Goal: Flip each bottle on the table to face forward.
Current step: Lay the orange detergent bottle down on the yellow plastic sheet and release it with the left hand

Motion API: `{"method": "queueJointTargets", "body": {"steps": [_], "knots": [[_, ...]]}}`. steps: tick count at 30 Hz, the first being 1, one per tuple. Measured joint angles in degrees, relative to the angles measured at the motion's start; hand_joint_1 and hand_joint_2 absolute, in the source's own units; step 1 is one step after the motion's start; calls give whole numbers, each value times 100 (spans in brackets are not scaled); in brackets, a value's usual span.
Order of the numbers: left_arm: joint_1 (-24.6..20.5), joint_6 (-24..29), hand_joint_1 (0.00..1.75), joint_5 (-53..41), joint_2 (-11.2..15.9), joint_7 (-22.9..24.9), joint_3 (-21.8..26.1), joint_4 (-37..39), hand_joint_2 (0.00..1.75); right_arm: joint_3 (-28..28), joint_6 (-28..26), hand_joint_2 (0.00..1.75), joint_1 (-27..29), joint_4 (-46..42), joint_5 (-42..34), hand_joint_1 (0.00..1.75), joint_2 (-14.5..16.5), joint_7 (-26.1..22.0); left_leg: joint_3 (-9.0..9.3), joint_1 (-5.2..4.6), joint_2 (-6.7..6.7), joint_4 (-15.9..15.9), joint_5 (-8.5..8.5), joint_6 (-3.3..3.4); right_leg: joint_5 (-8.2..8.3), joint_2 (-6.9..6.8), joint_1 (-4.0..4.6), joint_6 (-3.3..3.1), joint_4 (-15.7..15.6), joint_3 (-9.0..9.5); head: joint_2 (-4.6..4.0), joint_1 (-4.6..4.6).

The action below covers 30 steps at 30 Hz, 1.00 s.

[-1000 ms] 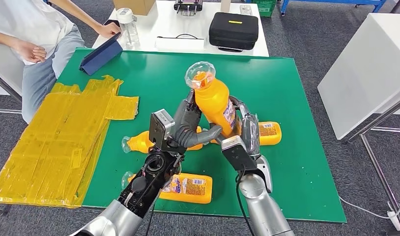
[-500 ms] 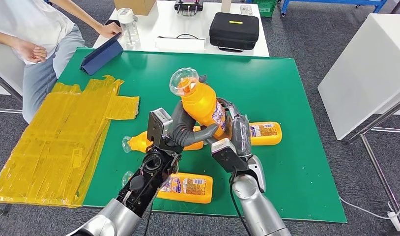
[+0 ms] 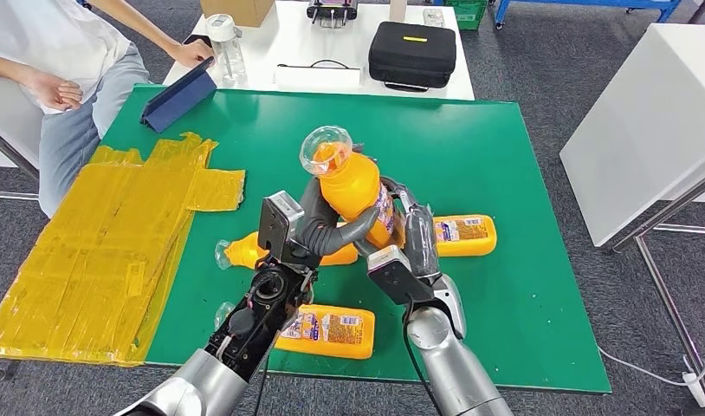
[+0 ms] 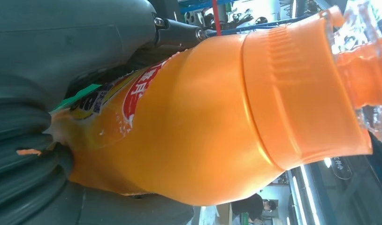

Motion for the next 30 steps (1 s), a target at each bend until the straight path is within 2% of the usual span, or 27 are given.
{"method": "queueJointTargets", "body": {"steps": [16, 20, 30], "knots": [[8, 46, 175, -11, 4, -7, 32, 0, 175, 31, 10, 175, -19, 45, -4, 174, 0, -7, 0, 0, 0, 0, 0, 0, 0, 0, 0, 0, 0, 0, 0, 0], [7, 114, 175, -23, 6, -12, 32, 0, 175, 33, 24, 175, -24, 61, -37, 2, 0, -33, 0, 0, 0, 0, 0, 0, 0, 0, 0, 0, 0, 0, -1, 0], [-34, 550, 175, 7, 133, -13, 184, 26, 175, 40, 27, 175, 254, -359, -211, 0, -61, 14, 0, 0, 1, 0, 0, 0, 0, 0, 0, 0, 0, -3, 0, 1]]}}
